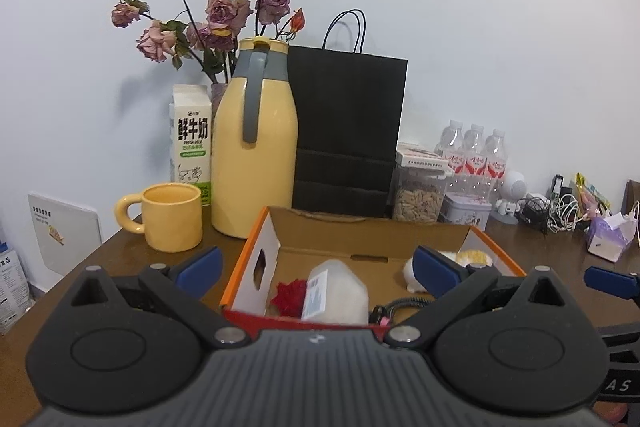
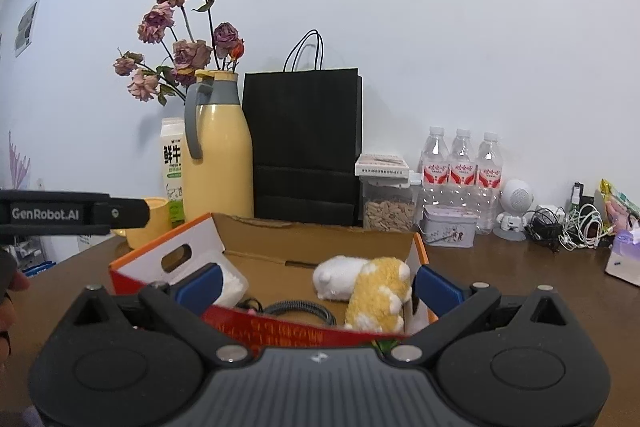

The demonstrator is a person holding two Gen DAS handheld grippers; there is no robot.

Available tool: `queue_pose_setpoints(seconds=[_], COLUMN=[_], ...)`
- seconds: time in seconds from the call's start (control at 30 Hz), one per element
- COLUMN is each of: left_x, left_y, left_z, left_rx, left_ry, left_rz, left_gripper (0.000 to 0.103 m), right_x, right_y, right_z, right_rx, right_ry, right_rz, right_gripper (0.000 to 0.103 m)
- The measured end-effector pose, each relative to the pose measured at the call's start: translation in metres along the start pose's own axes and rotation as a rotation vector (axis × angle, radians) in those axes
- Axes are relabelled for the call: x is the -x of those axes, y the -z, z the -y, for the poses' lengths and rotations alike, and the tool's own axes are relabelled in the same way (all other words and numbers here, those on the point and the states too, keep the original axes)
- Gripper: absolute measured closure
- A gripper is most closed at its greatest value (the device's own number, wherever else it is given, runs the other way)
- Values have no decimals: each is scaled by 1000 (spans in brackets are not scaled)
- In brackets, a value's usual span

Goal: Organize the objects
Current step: 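Move the right tool back to the table and grasp the clear plastic bag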

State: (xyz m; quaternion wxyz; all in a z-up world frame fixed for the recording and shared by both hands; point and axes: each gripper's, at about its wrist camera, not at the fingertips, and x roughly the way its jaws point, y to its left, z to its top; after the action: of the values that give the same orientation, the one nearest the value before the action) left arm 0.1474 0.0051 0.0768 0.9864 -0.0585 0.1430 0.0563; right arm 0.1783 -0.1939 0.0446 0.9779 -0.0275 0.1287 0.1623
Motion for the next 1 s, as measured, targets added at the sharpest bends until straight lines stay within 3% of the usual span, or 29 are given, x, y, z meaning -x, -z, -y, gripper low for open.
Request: queue_pose_setpoints(seconds=[0.57,1.0], left_x=[47,55], left_y=[31,42], left_z=[-26,-37], left_rx=[-23,-18], left_ry=[-43,-58], left_rz=[-79,-119], left_gripper=[0,0], right_x=[52,60], right_y=[40,57], right_z=[16,36], right_rx=[17,18], right_ry=[19,47], right_rz=[-110,-171], right_gripper=[0,0])
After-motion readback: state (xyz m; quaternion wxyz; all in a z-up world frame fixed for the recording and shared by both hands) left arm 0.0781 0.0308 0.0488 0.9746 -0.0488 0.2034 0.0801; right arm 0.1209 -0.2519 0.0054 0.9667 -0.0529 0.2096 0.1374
